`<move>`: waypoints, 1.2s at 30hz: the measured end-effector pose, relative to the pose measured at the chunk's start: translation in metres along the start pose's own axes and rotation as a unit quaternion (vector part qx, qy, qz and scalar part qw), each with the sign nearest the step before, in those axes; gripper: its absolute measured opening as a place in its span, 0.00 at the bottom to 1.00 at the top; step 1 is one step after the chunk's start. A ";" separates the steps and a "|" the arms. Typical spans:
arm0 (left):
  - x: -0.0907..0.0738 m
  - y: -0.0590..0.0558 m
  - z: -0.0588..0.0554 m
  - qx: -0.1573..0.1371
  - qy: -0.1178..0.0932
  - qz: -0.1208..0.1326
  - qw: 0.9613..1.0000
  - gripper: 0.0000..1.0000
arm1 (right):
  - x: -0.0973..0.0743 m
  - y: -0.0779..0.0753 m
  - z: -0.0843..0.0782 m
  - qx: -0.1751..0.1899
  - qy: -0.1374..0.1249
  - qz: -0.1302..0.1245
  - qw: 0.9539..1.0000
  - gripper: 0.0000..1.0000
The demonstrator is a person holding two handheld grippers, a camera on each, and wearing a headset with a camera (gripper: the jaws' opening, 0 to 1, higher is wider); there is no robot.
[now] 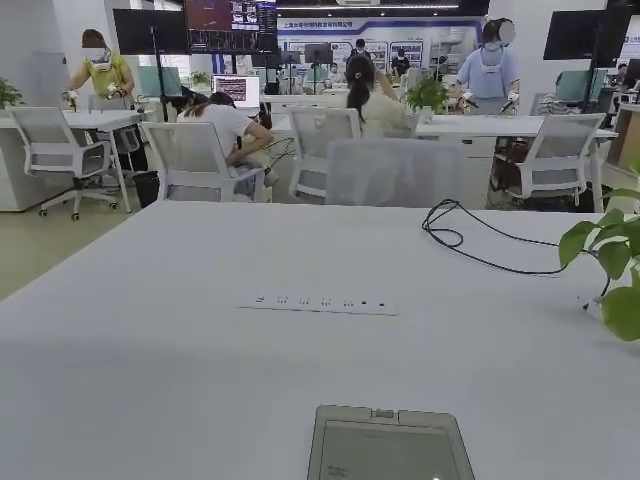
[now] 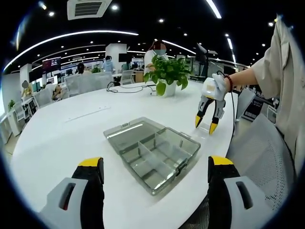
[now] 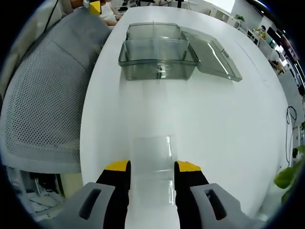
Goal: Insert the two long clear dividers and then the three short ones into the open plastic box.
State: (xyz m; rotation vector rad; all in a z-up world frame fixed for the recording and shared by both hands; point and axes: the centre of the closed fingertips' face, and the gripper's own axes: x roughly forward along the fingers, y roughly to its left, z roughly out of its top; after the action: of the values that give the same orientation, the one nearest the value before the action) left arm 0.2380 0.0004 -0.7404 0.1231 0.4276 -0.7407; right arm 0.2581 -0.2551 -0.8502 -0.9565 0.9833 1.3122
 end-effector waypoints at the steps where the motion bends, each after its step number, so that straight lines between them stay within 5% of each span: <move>1: 0.000 0.000 0.000 0.000 0.000 0.000 1.000 0.92 | 0.000 0.000 0.000 -0.001 0.000 0.000 1.000 0.36; 14: -0.002 0.003 0.000 0.001 0.000 0.003 1.000 0.91 | 0.004 -0.001 -0.005 -0.017 0.012 -0.002 1.000 0.33; 25: -0.003 0.004 0.000 0.006 0.003 0.008 1.000 0.91 | 0.003 -0.001 -0.006 0.012 0.004 -0.012 1.000 0.32; 36: -0.004 0.004 0.001 -0.021 -0.001 0.011 1.000 0.83 | -0.006 -0.009 0.006 0.010 -0.024 -0.057 0.998 0.32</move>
State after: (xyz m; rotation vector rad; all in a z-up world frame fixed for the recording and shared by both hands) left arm 0.2382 0.0057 -0.7380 0.0879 0.4389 -0.7108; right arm 0.2669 -0.2512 -0.8421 -0.9483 0.8905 1.2219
